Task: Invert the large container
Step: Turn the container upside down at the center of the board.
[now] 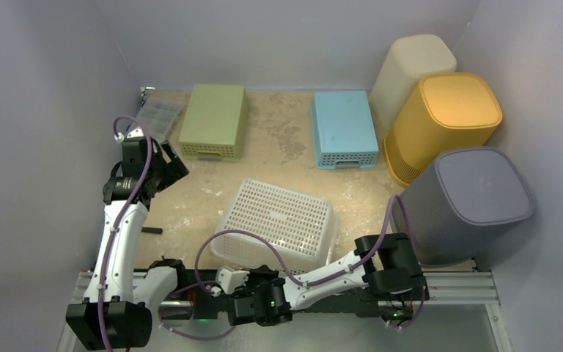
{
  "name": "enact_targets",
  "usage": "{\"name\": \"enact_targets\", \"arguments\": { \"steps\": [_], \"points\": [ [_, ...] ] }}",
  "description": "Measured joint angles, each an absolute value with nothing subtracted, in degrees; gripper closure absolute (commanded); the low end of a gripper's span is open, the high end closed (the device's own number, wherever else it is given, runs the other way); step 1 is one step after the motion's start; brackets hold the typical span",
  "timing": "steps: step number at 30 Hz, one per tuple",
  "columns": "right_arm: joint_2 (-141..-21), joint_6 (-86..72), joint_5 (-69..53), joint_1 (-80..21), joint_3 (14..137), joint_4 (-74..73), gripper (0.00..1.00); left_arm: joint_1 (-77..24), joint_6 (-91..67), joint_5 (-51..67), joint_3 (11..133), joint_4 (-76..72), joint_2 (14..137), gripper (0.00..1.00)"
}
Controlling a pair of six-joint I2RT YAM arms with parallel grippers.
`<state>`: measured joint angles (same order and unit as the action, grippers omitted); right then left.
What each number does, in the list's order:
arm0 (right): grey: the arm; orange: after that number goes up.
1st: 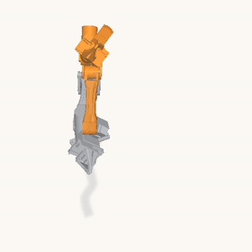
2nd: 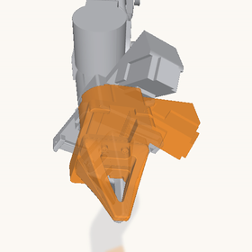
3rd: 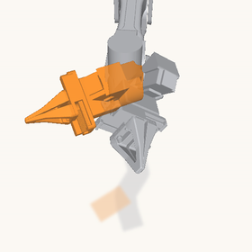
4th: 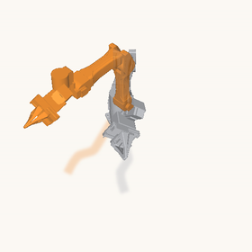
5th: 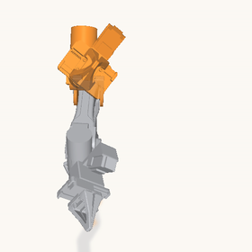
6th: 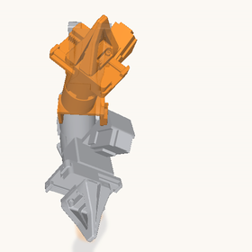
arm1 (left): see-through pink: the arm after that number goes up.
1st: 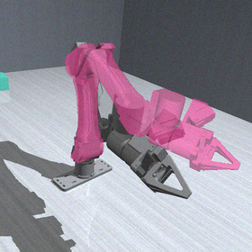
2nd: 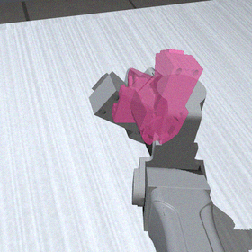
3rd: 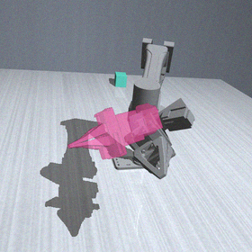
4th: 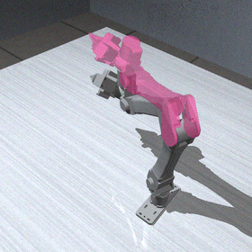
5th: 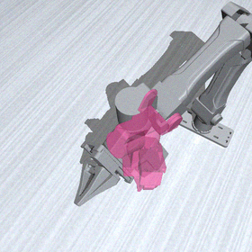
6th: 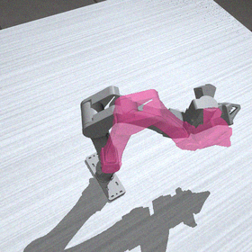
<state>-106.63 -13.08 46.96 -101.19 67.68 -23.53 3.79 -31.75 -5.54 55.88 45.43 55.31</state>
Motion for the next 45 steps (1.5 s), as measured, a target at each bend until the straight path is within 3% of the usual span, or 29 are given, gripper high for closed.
{"name": "enact_targets", "arguments": {
  "steps": [4, 15, 19, 30, 36, 39, 45],
  "points": [
    [-108.84, -14.15, 45.3, -101.12, 67.42, -21.87, 0.79, 3.79, -31.75, -4.51, 55.46, 45.23, 55.37, 0.2],
    [-110.26, -17.1, 42.94, -100.86, 67.4, -20.58, 0.64, 3.79, -31.7, -2.74, 53.6, 44.4, 55.33, 0.2],
    [-109.86, -17.89, 43.07, -100.88, 68.05, -21.37, 0.52, 3.81, -31.66, -1.89, 53.54, 44.16, 55.33, 0.2],
    [-98.1, -24.32, 44.42, -103.46, 72.82, -22.44, 0.32, 3.81, -30.57, 1.32, 51.42, 43.03, 55.42, 0.2],
    [-95.53, -45.76, 54.52, -103.98, 75.48, -36.36, 0.02, 3.86, -30.13, 3.68, 50.96, 42.65, 55.37, 0.2],
    [-94.74, -62.26, 57.98, -103.02, 75.96, -50.0, 0.04, 3.9, -29.47, 6.76, 49.76, 41.76, 55.37, 0.2],
    [-86.48, -78.65, 53.25, -91.57, 70.35, -57.14, 0.01, 4.01, -28.6, 15.29, 45.91, 39.24, 55.53, 0.22]
  ]
}}
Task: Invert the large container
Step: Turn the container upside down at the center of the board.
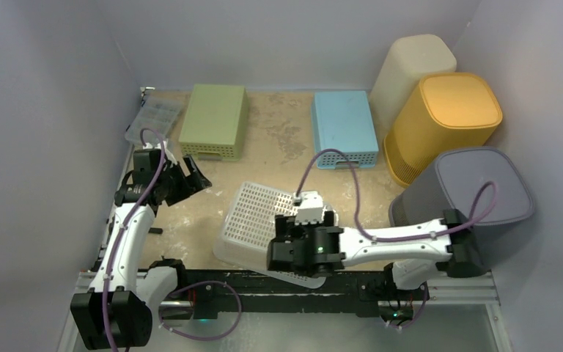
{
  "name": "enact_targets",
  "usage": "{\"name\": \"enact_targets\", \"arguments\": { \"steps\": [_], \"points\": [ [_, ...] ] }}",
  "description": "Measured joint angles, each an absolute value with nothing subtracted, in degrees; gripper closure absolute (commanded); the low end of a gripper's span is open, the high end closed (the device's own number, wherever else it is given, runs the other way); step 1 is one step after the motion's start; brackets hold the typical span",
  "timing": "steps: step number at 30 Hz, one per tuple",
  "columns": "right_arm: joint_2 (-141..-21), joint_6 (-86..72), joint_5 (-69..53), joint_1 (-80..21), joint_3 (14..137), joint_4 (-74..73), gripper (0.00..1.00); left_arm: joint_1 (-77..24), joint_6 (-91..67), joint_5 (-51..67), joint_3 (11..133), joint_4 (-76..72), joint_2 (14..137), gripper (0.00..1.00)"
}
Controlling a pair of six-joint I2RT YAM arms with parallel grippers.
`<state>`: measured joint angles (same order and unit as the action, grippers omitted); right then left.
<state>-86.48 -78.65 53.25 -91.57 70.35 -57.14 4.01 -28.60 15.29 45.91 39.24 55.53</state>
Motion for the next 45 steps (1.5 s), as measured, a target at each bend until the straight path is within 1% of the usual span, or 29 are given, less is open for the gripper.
{"name": "enact_targets", "arguments": {
  "steps": [2, 4, 7, 9, 11, 14, 16, 21, 23, 26, 29, 32, 35, 38, 41, 45],
  "points": [
    [-81.23, -80.01, 52.4, -88.66, 66.87, -56.8, 0.01, 4.01, -27.92, 17.56, 45.12, 38.94, 55.59, 0.22],
    [-75.55, -81.19, 51.35, -88.55, 64.2, -55.61, 0.01, 4.01, -27.55, 19.07, 44.73, 38.57, 55.55, 0.22],
    [-64.38, -80.12, 48.51, -87.07, 59.2, -50.06, 0.01, 4.01, -26.92, 21.39, 44.12, 37.95, 55.51, 0.22],
    [-58.37, -78.04, 46.22, -83.81, 55.83, -45.71, 0.01, 3.99, -26.72, 23.07, 43.62, 37.45, 55.51, 0.22],
    [-54.81, -76.25, 44.51, -80.16, 53.6, -43.11, 0.01, 4.01, -26.72, 24.99, 42.72, 36.75, 55.48, 0.22],
    [-55.31, -74.0, 43.09, -78.28, 53.78, -42.35, 0.01, 4.01, -26.7, 26.85, 41.91, 36.45, 55.51, 0.22],
    [-59.75, -71.9, 41.95, -78.04, 56.01, -43.16, 0.01, 4.01, -26.7, 27.73, 41.76, 36.27, 55.48, 0.22],
    [-74.89, -63.72, 38.04, -77.43, 66.24, -42.85, 0.01, 4.01, -26.33, 29.02, 41.65, 35.73, 55.48, 0.23],
    [-76.51, -59.61, 34.81, -76.4, 67.31, -40.23, 0.01, 4.01, -26.3, 29.45, 41.65, 35.57, 55.51, 0.23],
    [-74.26, -54.63, 28.47, -71.94, 66.98, -35.73, 0.01, 4.01, -25.91, 30.04, 41.65, 35.42, 55.55, 0.23],
    [-66.43, -51.44, 22.22, -64.47, 65.08, -30.17, 0.01, 4.01, -25.76, 30.55, 41.65, 35.4, 55.59, 0.23],
    [-60.47, -50.37, 20.38, -58.15, 64.25, -28.69, 0.01, 4.01, -25.71, 31.18, 41.65, 35.16, 55.9, 0.23],
    [-58.06, -49.84, 19.94, -56.16, 63.77, -29.58, 0.01, 4.01, -25.69, 31.7, 41.52, 34.61, 56.55, 0.23],
    [-59.64, -49.82, 19.16, -56.12, 62.22, -31.31, 0.01, 4.01, -25.67, 32.58, 41.34, 34.11, 56.97, 0.23],
    [-61.45, -50.26, 17.39, -56.07, 57.89, -31.73, 0.01, 4.01, -25.21, 33.61, 41.34, 33.93, 57.06, 0.23],
    [-58.28, -53.21, 16.53, -55.9, 52.49, -34.89, 0.01, 3.99, -24.23, 35.31, 41.34, 34.02, 57.06, 0.23]
  ]
}}
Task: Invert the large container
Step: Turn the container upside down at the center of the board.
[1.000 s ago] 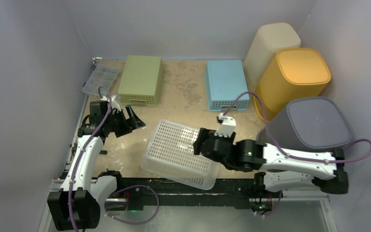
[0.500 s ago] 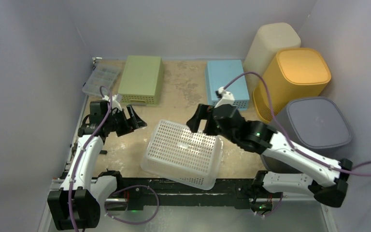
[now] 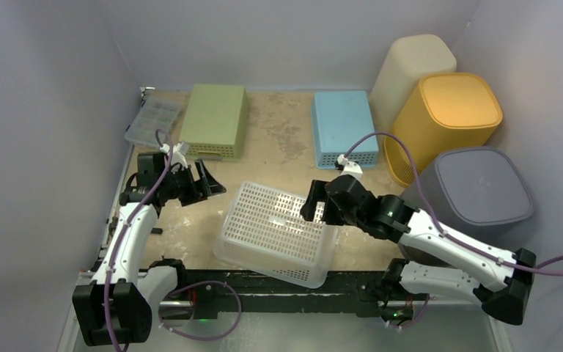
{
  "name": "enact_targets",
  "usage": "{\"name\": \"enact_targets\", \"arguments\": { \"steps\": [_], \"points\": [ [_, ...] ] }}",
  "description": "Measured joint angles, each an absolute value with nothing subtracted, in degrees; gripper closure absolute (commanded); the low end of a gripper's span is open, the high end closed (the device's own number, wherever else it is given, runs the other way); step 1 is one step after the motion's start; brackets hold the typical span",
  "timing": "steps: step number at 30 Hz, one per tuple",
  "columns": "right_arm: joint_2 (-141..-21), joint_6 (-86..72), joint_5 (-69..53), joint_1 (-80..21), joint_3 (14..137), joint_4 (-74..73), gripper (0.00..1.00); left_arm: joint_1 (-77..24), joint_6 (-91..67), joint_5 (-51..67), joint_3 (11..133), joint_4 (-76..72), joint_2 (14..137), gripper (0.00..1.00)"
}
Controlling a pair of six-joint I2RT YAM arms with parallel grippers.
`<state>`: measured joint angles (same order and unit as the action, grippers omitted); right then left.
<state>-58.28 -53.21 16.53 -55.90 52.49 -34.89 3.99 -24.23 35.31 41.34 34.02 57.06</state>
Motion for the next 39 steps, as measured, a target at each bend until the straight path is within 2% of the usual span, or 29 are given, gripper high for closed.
{"name": "enact_targets", "arguments": {
  "steps": [5, 9, 15, 21, 29, 39],
  "points": [
    [-53.25, -58.74, 16.62, -55.79, 51.0, -35.2, 0.01, 3.97, -23.29, 37.36, 41.34, 34.11, 57.43, 0.24],
    [-51.64, -62.81, 15.99, -55.79, 45.21, -35.18, 0.01, 1.48, -22.9, 37.26, 41.34, 34.13, 59.09, 0.26],
    [-51.99, -65.1, 13.76, -55.79, 39.48, -33.45, 0.01, -9.3, -24.51, 33.56, 41.08, 32.77, 60.62, 0.27],
    [-57.58, -64.97, 12.45, -55.79, 39.53, -25.28, 0.01, -9.96, -26.98, 31.46, 39.44, 29.28, 61.23, 0.32],
    [-69.32, -60.77, 14.39, -54.52, 47.16, -24.56, 0.01, -11.66, -26.48, 27.64, 39.42, 28.64, 64.84, 0.41],
    [-83.92, -49.93, 14.26, -52.84, 61.01, -26.68, 0.01, -11.75, -27.46, 17.21, 39.4, 31.2, 60.18, 0.41]
  ]
}}
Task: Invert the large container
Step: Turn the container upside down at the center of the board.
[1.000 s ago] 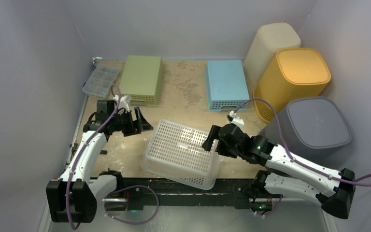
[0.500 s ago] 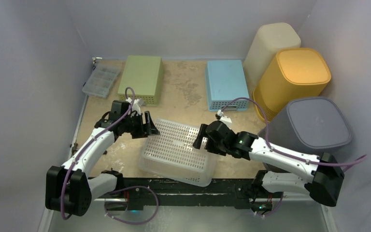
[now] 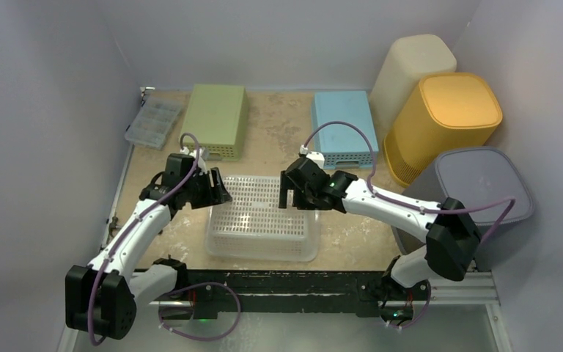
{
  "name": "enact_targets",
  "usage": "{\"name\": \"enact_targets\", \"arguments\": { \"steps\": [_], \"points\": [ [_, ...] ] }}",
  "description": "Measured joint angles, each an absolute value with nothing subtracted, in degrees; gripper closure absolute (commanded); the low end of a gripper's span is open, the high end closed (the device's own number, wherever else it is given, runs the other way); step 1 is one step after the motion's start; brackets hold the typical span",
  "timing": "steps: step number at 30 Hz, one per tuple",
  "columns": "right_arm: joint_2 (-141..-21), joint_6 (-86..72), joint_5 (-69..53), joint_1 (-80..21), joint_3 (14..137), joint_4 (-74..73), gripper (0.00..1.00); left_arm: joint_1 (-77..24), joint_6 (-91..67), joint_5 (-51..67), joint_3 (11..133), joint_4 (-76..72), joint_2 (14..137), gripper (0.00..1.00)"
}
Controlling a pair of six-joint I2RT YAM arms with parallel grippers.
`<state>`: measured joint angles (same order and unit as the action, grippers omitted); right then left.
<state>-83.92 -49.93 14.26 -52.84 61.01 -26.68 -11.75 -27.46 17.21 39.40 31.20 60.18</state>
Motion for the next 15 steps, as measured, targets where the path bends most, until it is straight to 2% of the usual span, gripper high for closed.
{"name": "enact_targets", "arguments": {
  "steps": [15],
  "points": [
    [-86.54, -45.82, 13.89, -48.16, 63.59, -26.24, 0.01, -11.77, -29.5, 19.03, 41.65, 27.55, 66.0, 0.41]
  ]
}}
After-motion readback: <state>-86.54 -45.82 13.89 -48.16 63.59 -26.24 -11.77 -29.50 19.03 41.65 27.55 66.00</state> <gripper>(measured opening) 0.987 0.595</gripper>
